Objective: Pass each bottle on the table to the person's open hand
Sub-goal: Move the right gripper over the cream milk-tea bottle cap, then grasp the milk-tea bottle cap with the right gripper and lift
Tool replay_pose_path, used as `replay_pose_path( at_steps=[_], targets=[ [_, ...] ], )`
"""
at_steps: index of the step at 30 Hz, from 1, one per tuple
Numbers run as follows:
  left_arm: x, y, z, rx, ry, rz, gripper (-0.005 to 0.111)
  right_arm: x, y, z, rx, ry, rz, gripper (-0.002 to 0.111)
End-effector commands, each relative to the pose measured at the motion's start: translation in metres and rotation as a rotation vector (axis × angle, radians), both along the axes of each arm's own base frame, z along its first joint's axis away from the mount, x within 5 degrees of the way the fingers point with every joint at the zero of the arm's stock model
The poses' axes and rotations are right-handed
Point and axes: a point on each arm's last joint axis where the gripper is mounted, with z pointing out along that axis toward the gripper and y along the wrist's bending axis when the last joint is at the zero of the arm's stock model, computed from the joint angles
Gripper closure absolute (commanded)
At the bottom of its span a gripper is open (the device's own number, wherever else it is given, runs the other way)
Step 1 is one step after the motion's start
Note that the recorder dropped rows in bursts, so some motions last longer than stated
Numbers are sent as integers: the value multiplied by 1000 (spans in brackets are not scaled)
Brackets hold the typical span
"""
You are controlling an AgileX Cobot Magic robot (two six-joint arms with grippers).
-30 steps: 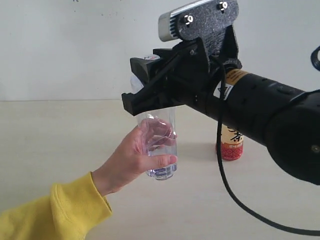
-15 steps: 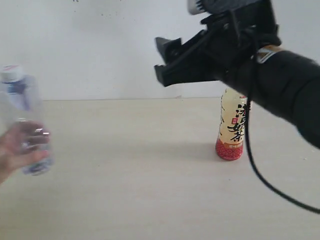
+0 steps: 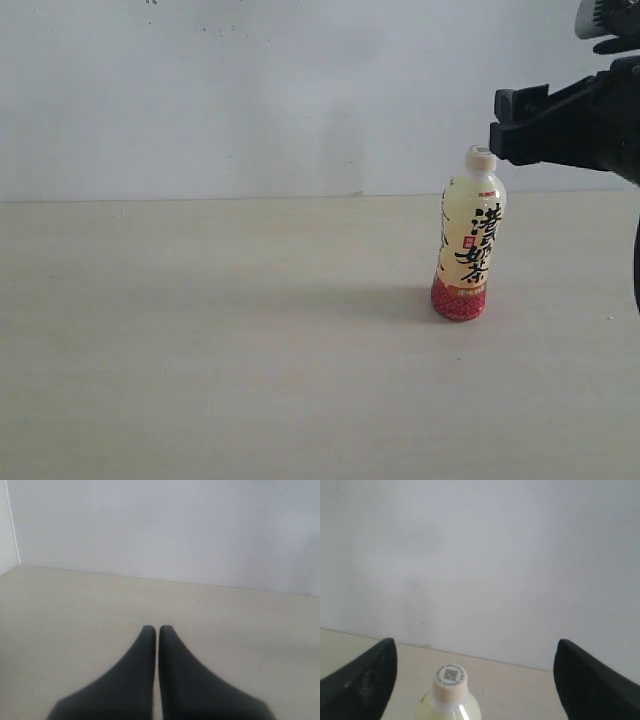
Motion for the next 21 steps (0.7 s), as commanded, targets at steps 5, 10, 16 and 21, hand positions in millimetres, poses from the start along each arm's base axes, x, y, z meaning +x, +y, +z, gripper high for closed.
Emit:
replay_pose_path(
  at_steps=[5, 10, 16, 21],
  targets=[
    [0, 0, 1, -2, -4, 0, 103, 17, 9, -44, -50, -25, 53, 29],
    [0, 0, 1, -2, -4, 0, 103, 28, 13, -61, -20, -47, 46, 29],
    [0, 0, 1, -2, -4, 0, 103, 37, 17, -80, -12, -59, 56, 29],
    [0, 0, 1, -2, -4, 0, 103, 43, 16, -89, -2, -84, 25, 29]
  ],
)
